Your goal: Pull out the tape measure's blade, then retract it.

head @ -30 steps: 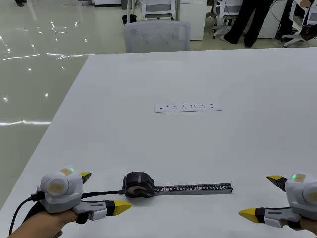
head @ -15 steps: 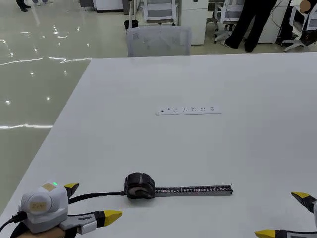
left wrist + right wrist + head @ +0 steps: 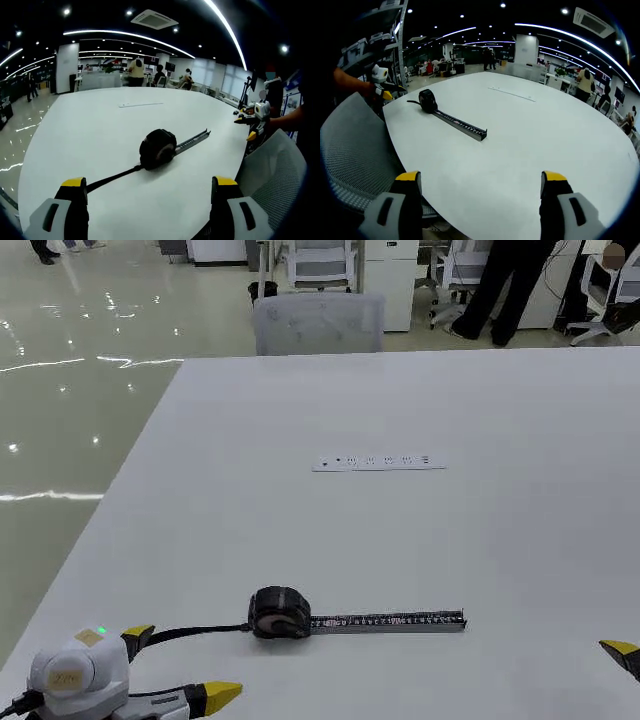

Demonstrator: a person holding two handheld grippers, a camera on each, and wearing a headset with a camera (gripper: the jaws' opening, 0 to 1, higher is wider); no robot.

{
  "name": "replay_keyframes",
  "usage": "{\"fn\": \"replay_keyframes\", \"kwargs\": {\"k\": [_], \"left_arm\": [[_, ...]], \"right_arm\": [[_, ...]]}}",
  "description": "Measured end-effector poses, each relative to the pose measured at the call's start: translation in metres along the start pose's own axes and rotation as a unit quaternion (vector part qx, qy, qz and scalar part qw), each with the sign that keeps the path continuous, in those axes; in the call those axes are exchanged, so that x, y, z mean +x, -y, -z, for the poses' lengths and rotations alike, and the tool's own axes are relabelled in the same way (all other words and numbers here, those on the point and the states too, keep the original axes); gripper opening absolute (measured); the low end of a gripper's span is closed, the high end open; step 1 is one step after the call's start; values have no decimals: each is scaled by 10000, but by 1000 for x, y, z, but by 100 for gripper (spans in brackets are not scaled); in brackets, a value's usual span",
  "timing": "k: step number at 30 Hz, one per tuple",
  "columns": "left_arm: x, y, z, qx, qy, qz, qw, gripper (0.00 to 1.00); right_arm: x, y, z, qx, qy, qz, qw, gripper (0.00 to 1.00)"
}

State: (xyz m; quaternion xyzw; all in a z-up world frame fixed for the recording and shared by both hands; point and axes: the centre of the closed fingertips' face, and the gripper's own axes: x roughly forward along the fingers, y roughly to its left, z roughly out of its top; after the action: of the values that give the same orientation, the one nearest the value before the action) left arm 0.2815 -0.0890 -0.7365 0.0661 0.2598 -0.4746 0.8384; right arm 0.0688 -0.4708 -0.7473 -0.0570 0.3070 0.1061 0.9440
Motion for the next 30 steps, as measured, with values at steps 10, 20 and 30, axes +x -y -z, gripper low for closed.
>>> {"fn": "replay_keyframes", "kwargs": {"k": [10, 20, 30], "left_arm": [[-4, 4, 3, -29, -10, 41, 10000, 100], [-6, 6, 0, 38, -18, 62, 10000, 100], [-5, 10, -4, 10, -59, -43, 10000, 100]], "right_arm": [[-4, -7, 3, 65, -114, -39, 9999, 100], [-4, -8, -6, 56, 54, -40, 10000, 100], [-9, -8, 3, 33, -46, -55, 10000, 100]]}}
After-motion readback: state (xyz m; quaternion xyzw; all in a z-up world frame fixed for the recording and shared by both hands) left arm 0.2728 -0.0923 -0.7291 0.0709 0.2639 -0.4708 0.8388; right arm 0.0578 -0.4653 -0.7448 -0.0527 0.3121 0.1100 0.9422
